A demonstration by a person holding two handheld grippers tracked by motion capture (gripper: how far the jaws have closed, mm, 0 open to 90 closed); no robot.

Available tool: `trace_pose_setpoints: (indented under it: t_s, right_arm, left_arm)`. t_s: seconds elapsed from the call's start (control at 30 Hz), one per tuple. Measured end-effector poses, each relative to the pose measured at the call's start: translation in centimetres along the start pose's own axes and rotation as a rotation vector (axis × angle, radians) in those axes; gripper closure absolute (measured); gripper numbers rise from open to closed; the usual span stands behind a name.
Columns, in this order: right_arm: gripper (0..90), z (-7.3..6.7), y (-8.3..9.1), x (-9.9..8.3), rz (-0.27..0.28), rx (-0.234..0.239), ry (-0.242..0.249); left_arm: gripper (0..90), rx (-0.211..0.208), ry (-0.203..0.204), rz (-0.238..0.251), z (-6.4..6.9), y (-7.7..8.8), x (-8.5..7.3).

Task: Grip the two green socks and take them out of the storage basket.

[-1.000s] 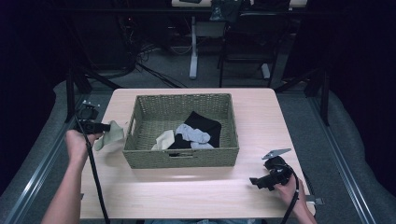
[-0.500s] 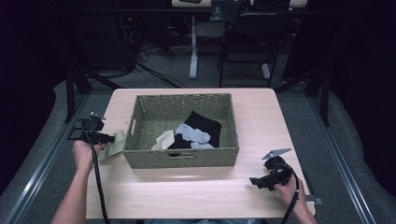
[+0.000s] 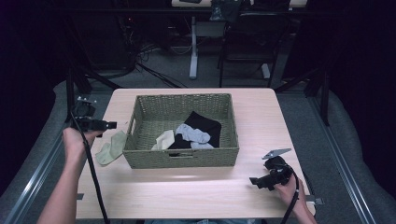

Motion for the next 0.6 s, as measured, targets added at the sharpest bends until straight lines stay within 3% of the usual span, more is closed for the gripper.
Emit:
trace_pose_setpoints:
  t_s: [0.2,0.4,0.53,0.6]
  right_arm:
    - [3.6,0.0,0.2,0.1,0.008,-0.001,-0.003]
    - [3.2,0.1,0.3,0.1,0.013,-0.002,-0.010]
    - [2.7,0.1,0.3,0.1,0.020,0.008,-0.018]
    - [2.6,0.1,0.4,0.1,0.021,0.010,-0.018]
  left_arm:
    - [13.6,-0.015,-0.081,0.028,2.7,2.6,3.7]
    - [9.2,-0.034,-0.123,0.032,4.6,2.8,5.0]
    - [5.2,-0.064,-0.167,0.011,6.7,1.8,5.6]
    - [4.7,-0.069,-0.169,0.010,7.1,1.5,5.6]
Point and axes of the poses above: each handheld gripper's, and its own axes: y roughly backward along the jaws, x roughly out of its top, z roughly to its right, the point moved 5 cm from there along -y, roughly forward along the jaws, and after that the axes turned 8 degrees about z, right-handed, at the moved point
